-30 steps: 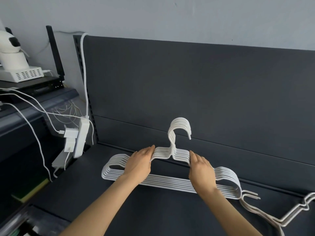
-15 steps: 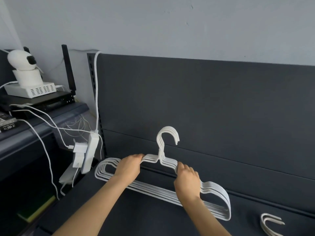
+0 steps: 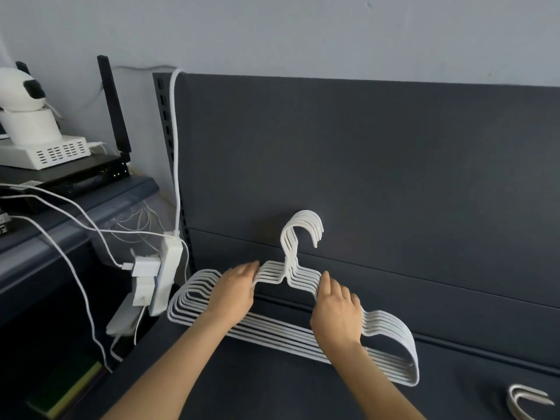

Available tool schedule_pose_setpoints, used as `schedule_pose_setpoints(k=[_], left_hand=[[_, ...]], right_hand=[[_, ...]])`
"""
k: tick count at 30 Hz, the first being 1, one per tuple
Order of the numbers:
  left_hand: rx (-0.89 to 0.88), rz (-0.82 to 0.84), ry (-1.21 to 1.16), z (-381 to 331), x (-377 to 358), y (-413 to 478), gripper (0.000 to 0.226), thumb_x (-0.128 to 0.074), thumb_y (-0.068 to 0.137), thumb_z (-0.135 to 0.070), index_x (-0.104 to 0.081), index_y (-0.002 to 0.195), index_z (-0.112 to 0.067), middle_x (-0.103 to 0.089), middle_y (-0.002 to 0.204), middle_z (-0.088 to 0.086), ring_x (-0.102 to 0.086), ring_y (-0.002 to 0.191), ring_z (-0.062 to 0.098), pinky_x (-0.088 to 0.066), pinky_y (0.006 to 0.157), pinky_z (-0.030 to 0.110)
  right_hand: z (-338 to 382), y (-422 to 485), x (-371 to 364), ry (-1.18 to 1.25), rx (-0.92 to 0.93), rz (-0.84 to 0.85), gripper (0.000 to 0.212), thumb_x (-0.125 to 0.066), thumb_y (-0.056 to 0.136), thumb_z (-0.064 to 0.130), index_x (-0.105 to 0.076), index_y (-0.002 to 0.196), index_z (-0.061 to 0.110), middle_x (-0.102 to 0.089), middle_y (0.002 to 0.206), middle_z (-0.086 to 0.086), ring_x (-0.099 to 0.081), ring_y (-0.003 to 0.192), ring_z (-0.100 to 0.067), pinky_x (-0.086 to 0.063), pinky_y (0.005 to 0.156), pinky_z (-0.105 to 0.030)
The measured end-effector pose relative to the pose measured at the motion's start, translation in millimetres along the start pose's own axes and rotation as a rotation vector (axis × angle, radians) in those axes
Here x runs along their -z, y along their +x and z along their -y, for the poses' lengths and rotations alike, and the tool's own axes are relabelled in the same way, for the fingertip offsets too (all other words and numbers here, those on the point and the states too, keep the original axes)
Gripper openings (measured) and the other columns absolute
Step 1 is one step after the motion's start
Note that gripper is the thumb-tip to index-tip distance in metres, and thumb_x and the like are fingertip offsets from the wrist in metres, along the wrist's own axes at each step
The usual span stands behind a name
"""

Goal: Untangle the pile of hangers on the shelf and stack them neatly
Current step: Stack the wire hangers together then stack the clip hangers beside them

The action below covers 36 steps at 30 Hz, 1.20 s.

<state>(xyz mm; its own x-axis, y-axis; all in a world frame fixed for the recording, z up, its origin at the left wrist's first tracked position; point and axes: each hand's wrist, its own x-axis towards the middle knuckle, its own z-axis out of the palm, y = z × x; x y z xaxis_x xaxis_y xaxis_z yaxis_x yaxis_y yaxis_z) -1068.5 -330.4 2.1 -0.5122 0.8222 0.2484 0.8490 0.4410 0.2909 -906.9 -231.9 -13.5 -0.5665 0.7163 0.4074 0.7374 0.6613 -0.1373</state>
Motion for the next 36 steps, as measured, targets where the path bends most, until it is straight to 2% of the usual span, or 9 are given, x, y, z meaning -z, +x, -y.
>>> schedule_pose_setpoints(k=[3, 5, 7, 13, 19, 21, 26, 32, 36], left_hand=[[-0.018, 0.060, -0.019, 3, 2, 1, 0.051, -0.040, 0.096, -0.015, -0.024, 0.145, -0.012, -0.033, 0.150, 0.005, -0.033, 0.137, 0.018, -0.025, 0.114, 0.028], [-0.026, 0.110, -0.023, 5, 4, 2, 0.053, -0.040, 0.097, -0.017, -0.020, 0.146, -0.013, -0.028, 0.152, 0.004, -0.028, 0.140, 0.017, -0.022, 0.115, 0.028], [-0.026, 0.140, -0.026, 5, 7, 2, 0.054, -0.040, 0.097, -0.019, -0.018, 0.146, -0.014, -0.026, 0.153, 0.003, -0.025, 0.141, 0.017, -0.020, 0.116, 0.029], [-0.022, 0.157, 0.027, 1, 14, -2, 0.061, -0.042, 0.097, -0.023, -0.009, 0.148, -0.016, -0.015, 0.156, 0.003, -0.013, 0.144, 0.018, -0.014, 0.118, 0.032], [0.002, 0.062, 0.069, -27, 22, -31, 0.067, -0.044, 0.095, -0.022, -0.002, 0.148, -0.013, -0.006, 0.157, 0.008, -0.004, 0.146, 0.022, -0.008, 0.119, 0.033], [0.012, 0.026, 0.031, -42, 25, -44, 0.064, -0.043, 0.096, -0.021, -0.006, 0.147, -0.012, -0.010, 0.156, 0.010, -0.008, 0.145, 0.023, -0.011, 0.118, 0.032], [-0.021, -0.057, -0.020, -82, 24, -73, 0.049, -0.045, 0.094, -0.022, -0.031, 0.140, -0.013, -0.042, 0.134, 0.007, -0.038, 0.125, 0.022, -0.037, 0.102, 0.031], [-0.082, 0.046, -0.008, -138, 9, -91, 0.038, -0.046, 0.093, -0.026, -0.043, 0.130, -0.015, -0.050, 0.125, 0.003, -0.045, 0.115, 0.020, -0.043, 0.093, 0.029], [-0.128, 0.077, -0.023, -189, -3, -104, 0.038, -0.047, 0.093, -0.027, -0.044, 0.129, -0.016, -0.050, 0.127, 0.002, -0.044, 0.117, 0.020, -0.042, 0.094, 0.030]], right_hand=[[1, -3, 7, 0.032, -0.025, 0.080, 0.069, -0.080, 0.056, 0.014, -0.057, 0.119, -0.002, -0.070, 0.101, -0.009, -0.068, 0.088, -0.025, -0.055, 0.079, -0.039], [2, -4, 12, 0.075, -0.016, 0.151, 0.063, -0.056, 0.084, 0.016, -0.030, 0.140, 0.000, -0.050, 0.136, -0.011, -0.049, 0.124, -0.026, -0.037, 0.105, -0.041], [1, -3, 15, 0.073, -0.007, 0.209, 0.063, -0.040, 0.092, 0.016, -0.009, 0.146, 0.004, -0.028, 0.151, -0.007, -0.028, 0.139, -0.022, -0.019, 0.115, -0.037], [-3, -7, 26, 0.113, -0.010, 0.233, 0.068, -0.043, 0.091, 0.021, -0.005, 0.147, 0.010, -0.022, 0.153, -0.005, -0.020, 0.142, -0.019, -0.010, 0.117, -0.039], [-18, -27, 47, 0.110, 0.025, 0.243, 0.067, -0.043, 0.092, 0.024, -0.007, 0.146, 0.007, -0.020, 0.153, -0.008, -0.017, 0.142, -0.021, -0.010, 0.118, -0.037], [-25, -36, 54, 0.106, 0.037, 0.243, 0.066, -0.042, 0.093, 0.025, -0.008, 0.146, 0.006, -0.021, 0.153, -0.009, -0.018, 0.142, -0.021, -0.011, 0.118, -0.035], [-49, -59, 75, 0.115, 0.052, 0.244, 0.063, -0.044, 0.093, 0.026, -0.015, 0.145, 0.007, -0.029, 0.149, -0.007, -0.026, 0.138, -0.021, -0.019, 0.115, -0.029], [-95, -93, 104, 0.107, -0.029, 0.247, 0.059, -0.042, 0.091, 0.022, -0.019, 0.144, 0.011, -0.036, 0.144, -0.003, -0.034, 0.132, -0.022, -0.028, 0.107, -0.029], [-141, -122, 124, 0.081, -0.064, 0.258, 0.061, -0.043, 0.093, 0.028, -0.016, 0.145, 0.009, -0.034, 0.146, -0.005, -0.032, 0.134, -0.023, -0.027, 0.109, -0.032]])
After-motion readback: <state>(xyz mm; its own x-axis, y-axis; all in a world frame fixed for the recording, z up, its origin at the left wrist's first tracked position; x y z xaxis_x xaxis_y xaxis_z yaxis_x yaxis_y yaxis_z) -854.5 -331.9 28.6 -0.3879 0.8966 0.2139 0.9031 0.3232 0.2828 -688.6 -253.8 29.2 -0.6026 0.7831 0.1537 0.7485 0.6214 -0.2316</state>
